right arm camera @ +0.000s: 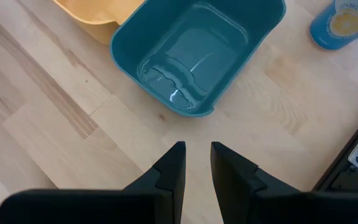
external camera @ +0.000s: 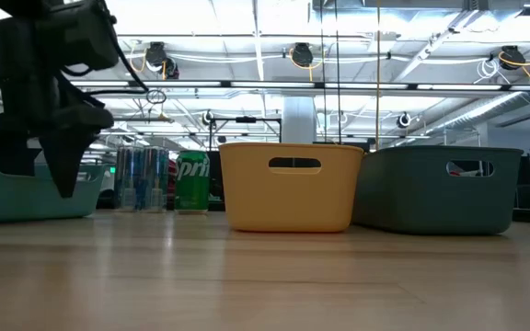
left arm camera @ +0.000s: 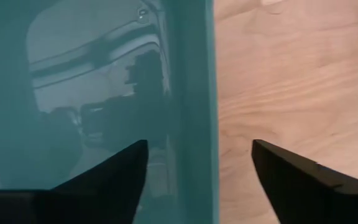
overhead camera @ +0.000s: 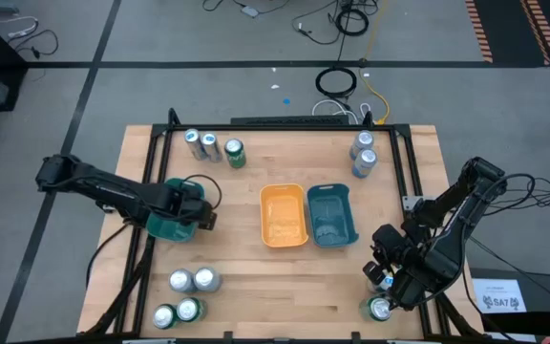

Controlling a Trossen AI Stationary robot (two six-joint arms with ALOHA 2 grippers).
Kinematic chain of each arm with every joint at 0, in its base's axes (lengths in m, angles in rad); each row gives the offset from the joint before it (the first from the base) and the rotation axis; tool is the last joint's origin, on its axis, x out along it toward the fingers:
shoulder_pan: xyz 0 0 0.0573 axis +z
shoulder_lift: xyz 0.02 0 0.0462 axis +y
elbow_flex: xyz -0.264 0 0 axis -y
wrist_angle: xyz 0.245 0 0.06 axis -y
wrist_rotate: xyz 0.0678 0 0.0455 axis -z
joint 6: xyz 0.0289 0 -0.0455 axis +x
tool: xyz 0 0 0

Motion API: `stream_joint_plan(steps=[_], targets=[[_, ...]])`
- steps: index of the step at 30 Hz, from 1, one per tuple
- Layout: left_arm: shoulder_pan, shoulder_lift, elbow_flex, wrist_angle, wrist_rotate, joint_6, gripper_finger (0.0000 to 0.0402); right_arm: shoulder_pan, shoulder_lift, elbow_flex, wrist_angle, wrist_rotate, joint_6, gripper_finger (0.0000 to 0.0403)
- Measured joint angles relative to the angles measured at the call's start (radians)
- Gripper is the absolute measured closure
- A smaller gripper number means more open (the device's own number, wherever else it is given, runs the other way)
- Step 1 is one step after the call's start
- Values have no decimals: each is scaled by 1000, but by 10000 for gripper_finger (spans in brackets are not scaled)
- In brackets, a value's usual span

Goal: Sort soda cans
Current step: Move the light blue bin to the left side of the yellow bin

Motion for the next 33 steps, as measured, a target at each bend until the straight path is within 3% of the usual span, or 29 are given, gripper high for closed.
stream_joint_plan(steps=[6, 17, 26, 33], targets=[[0, 56, 0, 18, 39, -17, 210, 0, 0, 0, -3, 4, -15, 335], [0, 70, 25, 127, 32, -217, 382, 1, 0, 0, -7, 23, -34, 335], [0, 198, 210, 135, -17, -254, 389, 4, 0, 0, -7, 22, -49, 335], [-2, 337, 343, 118, 25, -227, 389, 4, 0, -1, -39, 21, 80, 335]])
